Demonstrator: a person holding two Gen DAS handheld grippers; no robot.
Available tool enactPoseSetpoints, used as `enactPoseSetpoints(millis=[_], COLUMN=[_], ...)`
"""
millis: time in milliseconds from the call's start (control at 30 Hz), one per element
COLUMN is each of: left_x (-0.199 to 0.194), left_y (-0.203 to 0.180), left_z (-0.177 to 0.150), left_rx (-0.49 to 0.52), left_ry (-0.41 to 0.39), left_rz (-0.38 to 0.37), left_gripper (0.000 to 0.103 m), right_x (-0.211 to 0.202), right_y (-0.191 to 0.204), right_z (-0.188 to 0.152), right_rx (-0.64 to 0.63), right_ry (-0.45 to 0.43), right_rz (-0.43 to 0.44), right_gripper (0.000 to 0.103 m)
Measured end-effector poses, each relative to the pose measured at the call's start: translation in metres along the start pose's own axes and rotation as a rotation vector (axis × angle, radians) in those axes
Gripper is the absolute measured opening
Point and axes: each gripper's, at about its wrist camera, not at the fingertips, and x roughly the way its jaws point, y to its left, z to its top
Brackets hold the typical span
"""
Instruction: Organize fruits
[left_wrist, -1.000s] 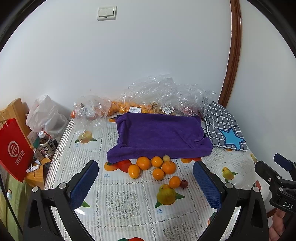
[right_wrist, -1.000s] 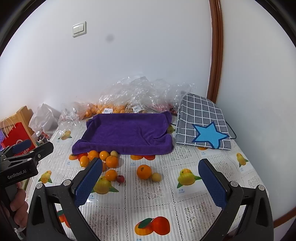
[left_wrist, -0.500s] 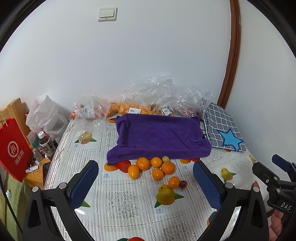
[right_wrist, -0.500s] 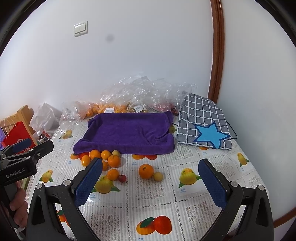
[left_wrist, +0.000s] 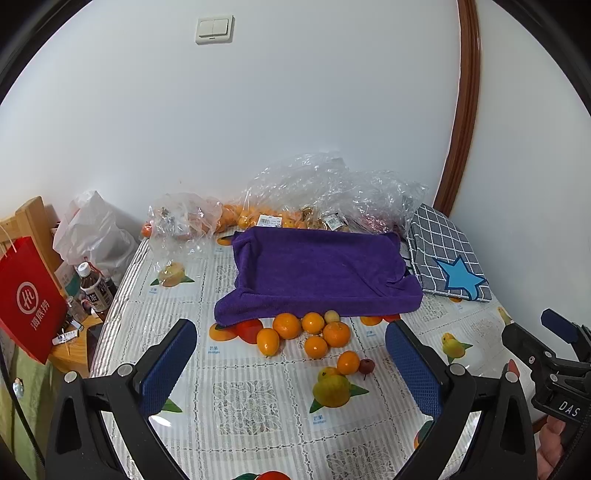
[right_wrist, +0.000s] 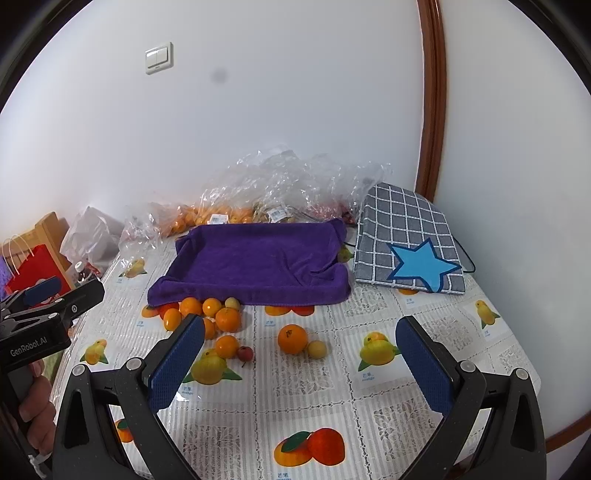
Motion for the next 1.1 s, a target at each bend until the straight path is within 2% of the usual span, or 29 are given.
enactPoseSetpoints(millis=[1100], left_x=[-0.0037], left_y=[0.0014], left_z=[0.0013], left_rx=[-0.004], left_ry=[-0.007], left_rz=[-0.007], left_gripper=[0.103], right_x=[-0.0005], right_y=[0.0017], right_z=[-0.0015], right_rx=[-0.002], right_ry=[-0.003], right_rz=[0.006], right_gripper=[0.102])
